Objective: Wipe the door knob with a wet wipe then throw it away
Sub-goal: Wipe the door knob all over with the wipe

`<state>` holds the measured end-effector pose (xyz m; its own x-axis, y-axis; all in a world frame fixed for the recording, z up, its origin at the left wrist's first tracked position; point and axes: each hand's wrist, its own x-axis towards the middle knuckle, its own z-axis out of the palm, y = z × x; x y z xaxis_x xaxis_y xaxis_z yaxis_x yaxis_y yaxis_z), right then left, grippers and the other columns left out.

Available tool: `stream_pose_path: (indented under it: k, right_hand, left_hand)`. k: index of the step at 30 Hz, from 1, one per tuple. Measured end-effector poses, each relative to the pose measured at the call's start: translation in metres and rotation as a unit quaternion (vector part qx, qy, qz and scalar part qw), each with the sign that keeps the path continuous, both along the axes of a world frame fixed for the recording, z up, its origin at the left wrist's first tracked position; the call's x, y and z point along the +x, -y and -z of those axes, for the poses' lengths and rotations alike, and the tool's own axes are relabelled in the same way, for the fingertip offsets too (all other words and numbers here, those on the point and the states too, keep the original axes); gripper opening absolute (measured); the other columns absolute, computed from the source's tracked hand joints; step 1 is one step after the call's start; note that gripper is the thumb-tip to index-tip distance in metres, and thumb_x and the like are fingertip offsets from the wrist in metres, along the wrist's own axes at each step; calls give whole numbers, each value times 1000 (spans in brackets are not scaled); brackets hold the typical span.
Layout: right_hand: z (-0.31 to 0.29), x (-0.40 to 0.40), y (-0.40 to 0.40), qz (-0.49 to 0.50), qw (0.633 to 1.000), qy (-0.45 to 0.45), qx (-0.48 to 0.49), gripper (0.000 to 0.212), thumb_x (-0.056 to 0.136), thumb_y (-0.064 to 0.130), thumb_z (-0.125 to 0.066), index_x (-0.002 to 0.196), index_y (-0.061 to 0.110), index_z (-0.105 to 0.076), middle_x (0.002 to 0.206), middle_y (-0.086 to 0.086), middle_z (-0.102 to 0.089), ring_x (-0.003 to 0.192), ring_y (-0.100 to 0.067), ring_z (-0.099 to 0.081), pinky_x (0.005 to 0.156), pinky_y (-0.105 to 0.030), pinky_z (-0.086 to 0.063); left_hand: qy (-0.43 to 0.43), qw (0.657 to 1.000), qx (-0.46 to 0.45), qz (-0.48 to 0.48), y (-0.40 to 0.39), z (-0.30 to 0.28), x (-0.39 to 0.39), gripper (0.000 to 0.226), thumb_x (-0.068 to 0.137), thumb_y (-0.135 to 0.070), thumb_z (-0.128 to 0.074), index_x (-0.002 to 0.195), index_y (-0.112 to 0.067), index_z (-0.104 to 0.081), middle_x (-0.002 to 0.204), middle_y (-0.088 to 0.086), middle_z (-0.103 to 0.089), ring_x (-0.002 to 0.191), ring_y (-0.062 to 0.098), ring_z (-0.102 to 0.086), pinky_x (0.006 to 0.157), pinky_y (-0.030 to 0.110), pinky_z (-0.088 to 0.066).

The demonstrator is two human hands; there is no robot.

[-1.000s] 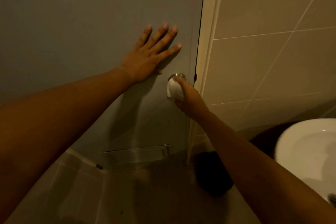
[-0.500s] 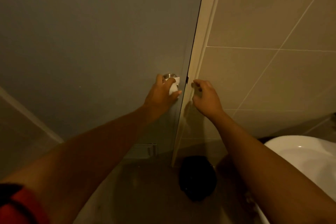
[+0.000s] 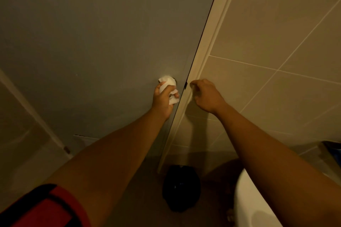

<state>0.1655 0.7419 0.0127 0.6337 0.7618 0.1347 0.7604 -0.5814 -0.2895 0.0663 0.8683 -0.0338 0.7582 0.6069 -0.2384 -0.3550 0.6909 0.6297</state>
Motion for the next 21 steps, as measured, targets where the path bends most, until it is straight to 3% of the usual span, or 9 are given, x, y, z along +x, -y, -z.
stream_pose_path:
  k: [3,5,9,14,15,17,18,19,21]
  right_hand:
    - [1,-1,5,-9,1000,17,-5,47,86,6,-54,132,14,-53,116,-14,-53,115,-33,-48,95,-40,-47]
    - [1,0,7,-14,1000,16,-2,47,85,4,-54,131,15,-54,114,-13,-51,114,-31,-47,92,-39,-47]
    - [1,0,9,-20,1000,16,0,46,86,2,-53,130,15,-56,114,-11,-51,114,-30,-46,91,-38,-47]
    - [4,0,7,-7,1000,8,-5,47,83,0,-53,128,16,-56,115,-12,-51,114,-31,-46,93,-44,-49]
    - [6,-1,4,-1,1000,1,-5,48,83,1,-53,128,16,-56,115,-12,-52,114,-31,-46,93,-44,-49]
    - [10,-6,-2,10,999,-30,17,46,84,2,-53,128,16,-57,115,-12,-56,111,-31,-52,93,-41,-50]
    - [12,-11,-7,19,997,-58,42,43,85,3,-52,127,15,-59,116,-12,-58,109,-30,-56,93,-38,-50]
    - [14,-17,-12,35,992,-94,71,39,87,5,-52,124,14,-61,116,-12,-61,106,-29,-59,92,-35,-49]
    - [16,-29,-24,83,969,-190,132,30,89,11,-52,116,14,-64,112,-11,-66,100,-27,-63,90,-36,-51]
  left_hand:
    - [-85,988,131,-2,-2,3,-2,42,84,-3,-63,119,-20,-47,88,15,-57,57,19,-55,47,26,-49]
    - [-171,946,276,0,-3,3,-6,39,83,-12,-67,117,-22,-50,89,14,-61,60,20,-58,47,28,-52]
    - [-321,745,584,22,-15,6,-11,49,86,-32,-66,132,-20,-50,122,10,-59,108,27,-60,88,35,-53]
    - [-356,461,808,89,-29,-11,-15,40,93,-32,-56,131,-25,-46,126,14,-53,109,31,-59,89,37,-51]
    - [-350,425,830,93,-29,-17,-17,40,94,-31,-54,132,-24,-45,128,15,-52,109,32,-59,89,37,-51]
    - [-343,408,837,126,-35,-24,-20,45,93,-34,-54,136,-27,-42,134,16,-48,110,34,-57,87,34,-48]
    - [-330,425,829,155,-41,-23,-22,52,90,-36,-57,138,-30,-38,138,16,-44,112,35,-57,88,36,-48]
    - [-309,455,815,182,-47,-23,-27,62,86,-38,-62,141,-34,-33,142,15,-41,114,35,-55,91,38,-50]
    - [-240,580,751,207,-58,-24,-38,71,82,-36,-67,143,-34,-30,145,7,-40,121,24,-52,97,37,-50]
